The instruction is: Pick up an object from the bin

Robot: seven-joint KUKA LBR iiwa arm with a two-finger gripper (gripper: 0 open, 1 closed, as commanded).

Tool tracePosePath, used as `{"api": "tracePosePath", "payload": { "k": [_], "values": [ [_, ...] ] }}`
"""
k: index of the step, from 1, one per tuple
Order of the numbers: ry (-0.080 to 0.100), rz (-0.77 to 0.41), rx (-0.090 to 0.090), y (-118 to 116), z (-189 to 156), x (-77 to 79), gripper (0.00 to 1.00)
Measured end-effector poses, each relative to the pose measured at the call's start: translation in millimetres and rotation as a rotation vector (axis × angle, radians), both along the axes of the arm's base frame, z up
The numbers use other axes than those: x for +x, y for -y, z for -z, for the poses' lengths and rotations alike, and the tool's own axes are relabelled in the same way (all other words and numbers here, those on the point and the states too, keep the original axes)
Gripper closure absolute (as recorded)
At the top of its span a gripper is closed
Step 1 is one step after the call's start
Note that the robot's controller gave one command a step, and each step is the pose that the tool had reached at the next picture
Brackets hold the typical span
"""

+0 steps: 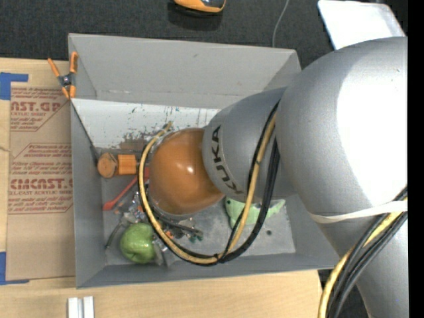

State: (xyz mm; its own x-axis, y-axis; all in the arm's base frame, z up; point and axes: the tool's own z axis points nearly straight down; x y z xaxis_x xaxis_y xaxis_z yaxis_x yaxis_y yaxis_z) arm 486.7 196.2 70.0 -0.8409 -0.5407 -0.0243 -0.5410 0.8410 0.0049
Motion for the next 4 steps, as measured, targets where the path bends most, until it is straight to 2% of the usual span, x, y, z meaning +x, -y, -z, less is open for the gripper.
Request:
{"api": "tracePosePath", "payload": {
  "k": [1, 4],
  "values": [
    [0.003, 0.038, 0.002, 0.6, -0.4, -1.4, 0.0],
    [0.003, 0.035, 0.006, -0.3, -1.7, 0.2, 0.0]
  ]
}}
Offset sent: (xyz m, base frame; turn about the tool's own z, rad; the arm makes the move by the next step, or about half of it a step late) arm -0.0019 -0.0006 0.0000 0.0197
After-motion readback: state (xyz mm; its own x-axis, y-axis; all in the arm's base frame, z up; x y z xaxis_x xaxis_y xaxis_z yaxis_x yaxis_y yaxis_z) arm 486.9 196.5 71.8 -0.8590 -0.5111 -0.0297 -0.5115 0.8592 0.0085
